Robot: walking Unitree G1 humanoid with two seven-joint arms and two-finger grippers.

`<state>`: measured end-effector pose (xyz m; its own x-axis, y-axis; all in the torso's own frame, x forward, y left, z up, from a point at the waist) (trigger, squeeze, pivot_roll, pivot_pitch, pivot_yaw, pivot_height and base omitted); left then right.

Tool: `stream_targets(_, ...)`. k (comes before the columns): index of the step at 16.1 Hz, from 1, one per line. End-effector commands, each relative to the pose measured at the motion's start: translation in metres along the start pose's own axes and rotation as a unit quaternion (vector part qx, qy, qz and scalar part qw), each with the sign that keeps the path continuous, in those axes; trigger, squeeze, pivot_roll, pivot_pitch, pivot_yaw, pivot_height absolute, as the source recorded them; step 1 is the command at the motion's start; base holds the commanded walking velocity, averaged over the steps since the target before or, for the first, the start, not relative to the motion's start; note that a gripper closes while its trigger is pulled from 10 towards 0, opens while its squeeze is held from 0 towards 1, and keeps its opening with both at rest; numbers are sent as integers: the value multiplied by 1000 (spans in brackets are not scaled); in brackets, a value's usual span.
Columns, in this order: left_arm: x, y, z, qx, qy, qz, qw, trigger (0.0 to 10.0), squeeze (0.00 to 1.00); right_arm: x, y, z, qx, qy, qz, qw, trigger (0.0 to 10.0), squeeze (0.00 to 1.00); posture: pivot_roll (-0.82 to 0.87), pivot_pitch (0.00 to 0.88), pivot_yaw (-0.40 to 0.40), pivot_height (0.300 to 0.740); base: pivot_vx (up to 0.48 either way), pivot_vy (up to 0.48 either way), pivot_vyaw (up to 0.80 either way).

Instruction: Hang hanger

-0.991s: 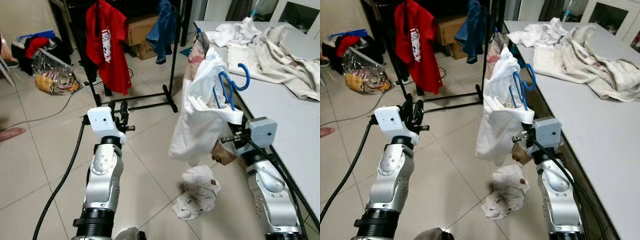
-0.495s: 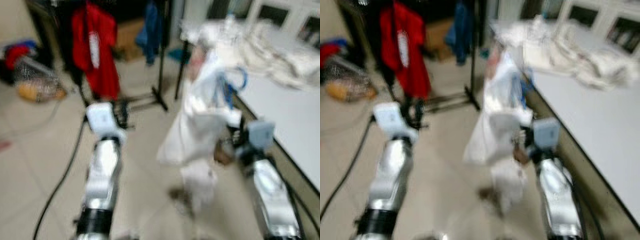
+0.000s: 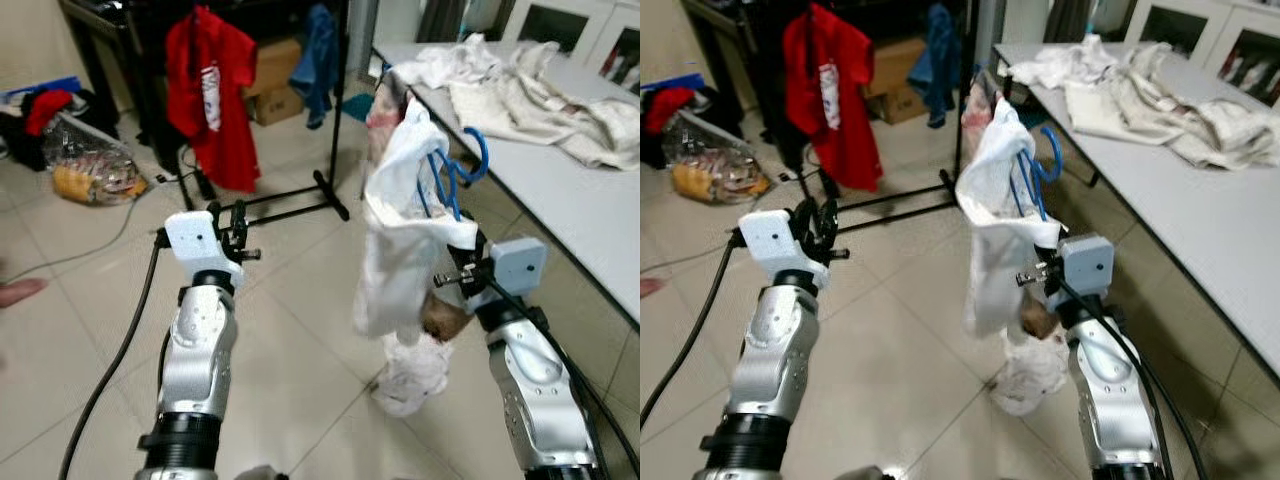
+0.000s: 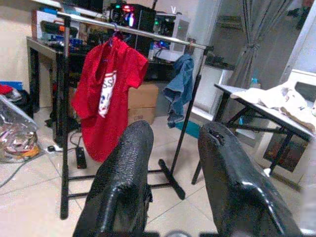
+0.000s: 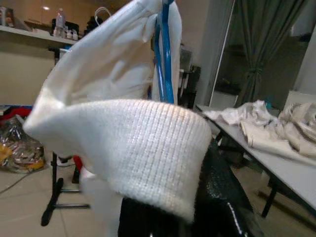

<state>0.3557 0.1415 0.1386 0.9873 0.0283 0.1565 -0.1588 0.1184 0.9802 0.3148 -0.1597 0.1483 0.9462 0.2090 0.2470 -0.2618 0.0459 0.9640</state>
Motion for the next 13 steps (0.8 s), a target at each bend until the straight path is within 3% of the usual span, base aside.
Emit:
stream_targets(1, 1, 1, 5, 0, -7, 1, 1000, 10000, 0, 2, 10, 3, -5, -2, 19, 1000, 10000, 0, -16, 12, 15, 723, 0, 0, 0)
stream_targets(8, 1, 0, 6, 4, -8, 0, 1000, 10000, 0, 1, 10, -1, -16, 10, 19, 1000, 10000, 0, -18, 13, 13, 723, 0, 0, 0)
stream_targets(13, 2, 0, 6, 5, -9, 0, 1000, 10000, 0, 2, 10, -3, -14, 14, 20, 1000, 10000, 0, -17, 12, 16, 723, 0, 0, 765)
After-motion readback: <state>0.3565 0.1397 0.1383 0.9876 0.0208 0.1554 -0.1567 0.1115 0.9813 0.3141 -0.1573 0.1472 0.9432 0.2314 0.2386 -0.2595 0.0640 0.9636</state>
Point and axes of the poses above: a point about 5 cm out from each wrist's last joint towards the gripper, its own x axis pointing out of the wrist towards the gripper, its own y axis along the axis of the wrist's last joint, z = x × y, the point moved 5 cm from there along x, pointing out of the wrist towards the gripper, and after that the axes turned 2 degrees about x, right-handed, at the moved point
